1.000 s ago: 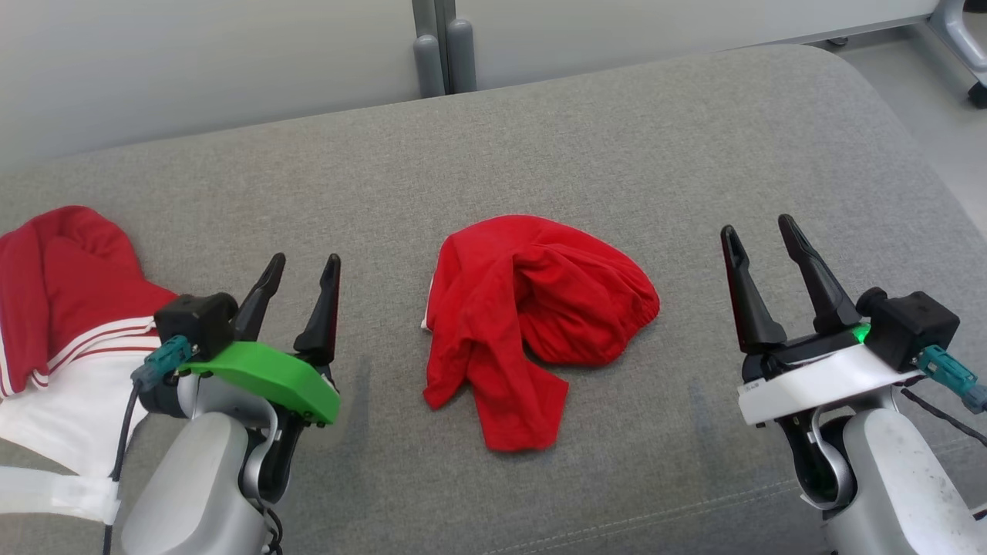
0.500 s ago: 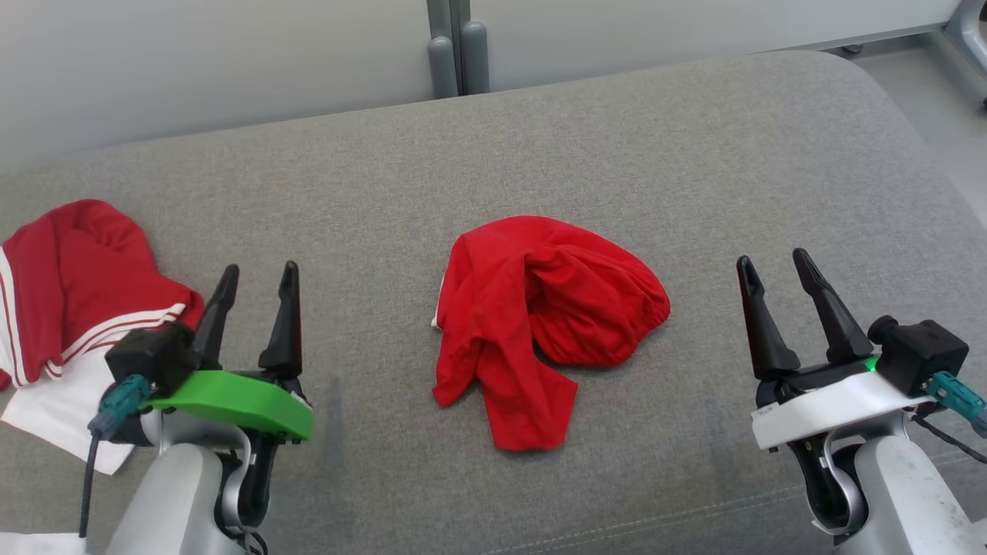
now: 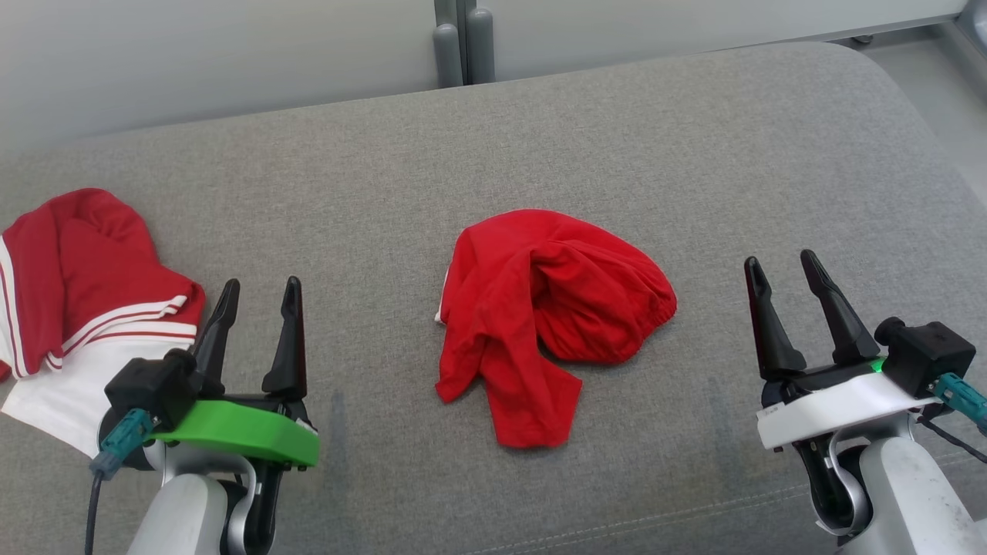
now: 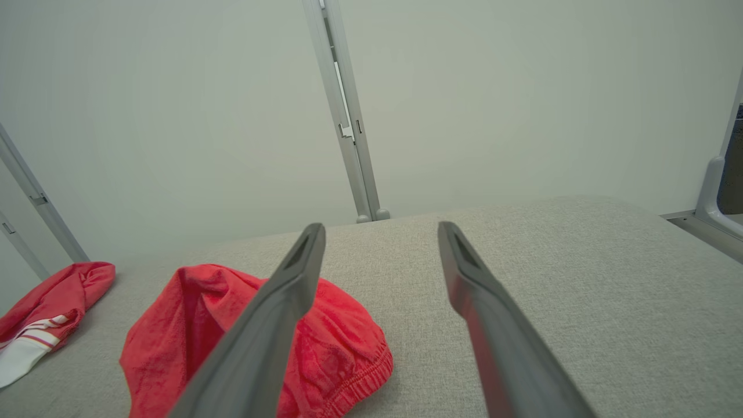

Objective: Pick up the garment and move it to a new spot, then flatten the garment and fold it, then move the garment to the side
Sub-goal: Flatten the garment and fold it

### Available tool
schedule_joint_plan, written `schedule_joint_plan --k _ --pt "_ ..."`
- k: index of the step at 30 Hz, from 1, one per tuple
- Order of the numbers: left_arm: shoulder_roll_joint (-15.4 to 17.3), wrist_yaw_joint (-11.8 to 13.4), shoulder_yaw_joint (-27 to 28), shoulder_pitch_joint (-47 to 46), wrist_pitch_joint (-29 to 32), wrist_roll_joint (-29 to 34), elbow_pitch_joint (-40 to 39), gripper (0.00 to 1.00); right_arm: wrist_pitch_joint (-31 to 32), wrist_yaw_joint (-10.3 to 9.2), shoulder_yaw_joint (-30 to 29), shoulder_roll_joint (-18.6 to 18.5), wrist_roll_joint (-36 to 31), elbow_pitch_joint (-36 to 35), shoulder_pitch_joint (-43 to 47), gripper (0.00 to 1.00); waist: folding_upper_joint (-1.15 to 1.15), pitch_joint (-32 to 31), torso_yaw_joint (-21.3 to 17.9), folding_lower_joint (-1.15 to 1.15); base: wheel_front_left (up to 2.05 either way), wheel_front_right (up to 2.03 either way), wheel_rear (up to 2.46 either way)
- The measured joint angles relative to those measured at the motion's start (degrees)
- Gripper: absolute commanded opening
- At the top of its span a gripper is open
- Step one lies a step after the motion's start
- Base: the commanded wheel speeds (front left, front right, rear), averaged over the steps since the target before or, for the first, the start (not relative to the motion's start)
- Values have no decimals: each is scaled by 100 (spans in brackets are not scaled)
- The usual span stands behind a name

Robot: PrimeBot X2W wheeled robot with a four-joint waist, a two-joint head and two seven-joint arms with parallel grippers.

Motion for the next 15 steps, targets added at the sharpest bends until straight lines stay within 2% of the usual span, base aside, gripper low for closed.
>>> schedule_joint_plan --k 10,15 --pt "-38 -10 114 252 0 153 -202 100 0 1 -10 12 18 12 2 100 0 83 26 0 0 0 0" --pt "-78 -155 -159 359 0 162 -180 100 0 0 134 18 212 431 148 100 0 114 47 0 0 0 0"
